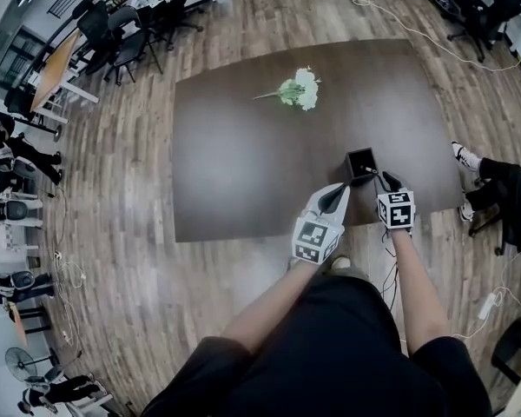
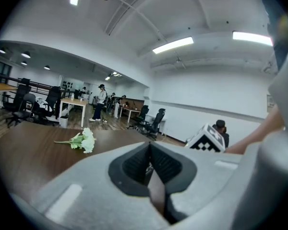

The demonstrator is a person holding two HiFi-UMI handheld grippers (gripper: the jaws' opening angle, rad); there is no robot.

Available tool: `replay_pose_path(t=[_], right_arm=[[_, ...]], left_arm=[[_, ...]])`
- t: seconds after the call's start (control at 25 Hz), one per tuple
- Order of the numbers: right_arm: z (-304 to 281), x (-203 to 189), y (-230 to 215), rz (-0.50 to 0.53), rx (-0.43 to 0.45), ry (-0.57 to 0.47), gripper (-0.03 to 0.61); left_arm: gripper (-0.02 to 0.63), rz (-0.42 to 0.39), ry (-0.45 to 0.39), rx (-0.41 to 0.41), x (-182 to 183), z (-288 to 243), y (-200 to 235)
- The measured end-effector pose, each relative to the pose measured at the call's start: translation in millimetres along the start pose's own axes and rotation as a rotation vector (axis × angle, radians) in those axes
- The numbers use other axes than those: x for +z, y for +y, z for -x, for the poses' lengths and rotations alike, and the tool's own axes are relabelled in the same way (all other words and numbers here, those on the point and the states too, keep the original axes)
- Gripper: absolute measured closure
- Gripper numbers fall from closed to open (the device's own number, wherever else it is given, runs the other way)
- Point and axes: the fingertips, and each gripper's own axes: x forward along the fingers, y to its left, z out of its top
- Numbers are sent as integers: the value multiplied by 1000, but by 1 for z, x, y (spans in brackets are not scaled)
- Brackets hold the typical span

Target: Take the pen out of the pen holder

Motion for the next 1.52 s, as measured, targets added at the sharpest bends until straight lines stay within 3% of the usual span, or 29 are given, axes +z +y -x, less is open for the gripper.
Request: replay_pose_path(t=[0.32, 0.92, 1.52], right_arm=[[-34, -7, 2, 30, 26, 89, 494], [-42, 13, 15, 84, -3, 93, 540], [22, 57, 53, 82, -56, -73, 542]], left_arm=[[611, 8, 15, 4, -3, 3, 12], [611, 6, 12, -1, -2, 28, 24], [611, 5, -57, 3, 17, 78, 45]])
